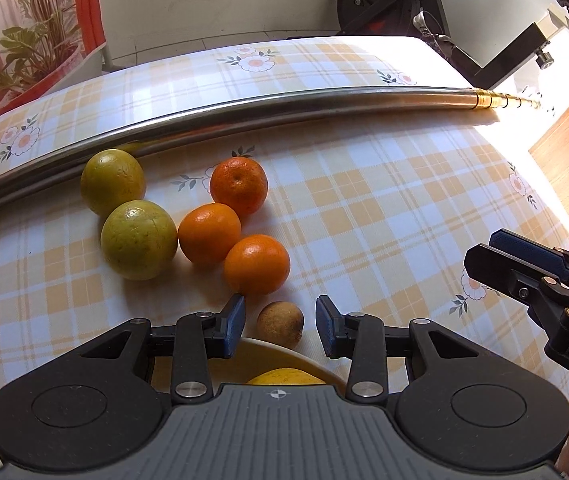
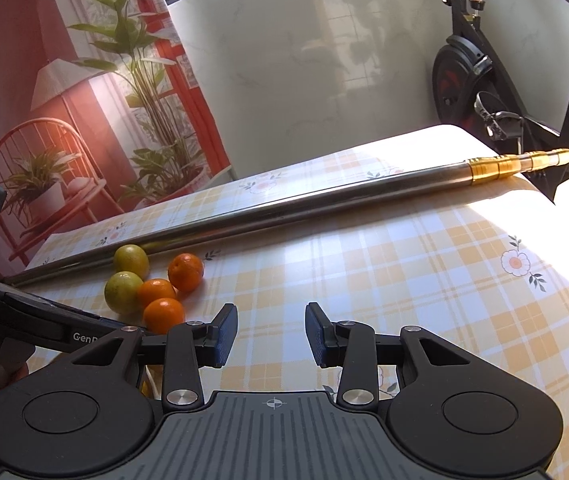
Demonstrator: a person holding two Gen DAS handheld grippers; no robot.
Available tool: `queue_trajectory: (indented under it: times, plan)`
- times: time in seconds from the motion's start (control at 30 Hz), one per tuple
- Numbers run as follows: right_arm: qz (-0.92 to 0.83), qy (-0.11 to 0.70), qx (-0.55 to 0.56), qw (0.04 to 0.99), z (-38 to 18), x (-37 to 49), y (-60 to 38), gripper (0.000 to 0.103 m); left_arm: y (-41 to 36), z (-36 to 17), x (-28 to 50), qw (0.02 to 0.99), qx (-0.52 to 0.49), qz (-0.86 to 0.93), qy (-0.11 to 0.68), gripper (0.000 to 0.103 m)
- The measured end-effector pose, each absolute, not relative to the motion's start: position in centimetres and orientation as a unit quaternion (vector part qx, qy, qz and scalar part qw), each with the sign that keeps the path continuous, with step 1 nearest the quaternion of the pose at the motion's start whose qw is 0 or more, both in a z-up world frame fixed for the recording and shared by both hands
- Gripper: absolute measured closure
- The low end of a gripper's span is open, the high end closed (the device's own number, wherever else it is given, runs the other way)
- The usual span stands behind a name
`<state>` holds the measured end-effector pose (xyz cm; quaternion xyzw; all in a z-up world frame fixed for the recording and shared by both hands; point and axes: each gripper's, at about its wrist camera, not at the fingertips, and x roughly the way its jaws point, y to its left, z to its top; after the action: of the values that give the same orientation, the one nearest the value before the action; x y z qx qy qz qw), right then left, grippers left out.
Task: Organize fruits
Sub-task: 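Close the left tool on a brown kiwi while the right tool moves toward the mandarins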
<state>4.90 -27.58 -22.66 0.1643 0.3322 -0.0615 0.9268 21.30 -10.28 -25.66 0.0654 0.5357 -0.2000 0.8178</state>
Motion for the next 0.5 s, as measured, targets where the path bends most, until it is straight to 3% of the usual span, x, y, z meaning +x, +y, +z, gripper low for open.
queue_trajectory:
  times: [0.1,0.27,0.33,0.5]
  plan:
    - [-0.063,0.332,0.168,0.926,-22.7,4.8,-27.8,0.068,-10.7,-25.9,20.9,0.82,0.081,-0.205,0.528,0.068]
    - [-0.065,0.333,0.17,0.925,-22.8,4.8,-27.8,0.068,-11.3,-26.0,20.0,0.828,0.108,-0.206,0.511,0.07]
    - [-0.065,0.333,0.17,0.925,-22.8,4.7,-27.7,0.068,-11.1,-25.9,20.0,0.829,0.102,-0.204,0.511,0.076]
    - [-0.065,0.334,0.17,0.925,-22.8,4.7,-27.7,0.068,-9.8,-25.8,20.4,0.829,0.068,-0.207,0.515,0.076]
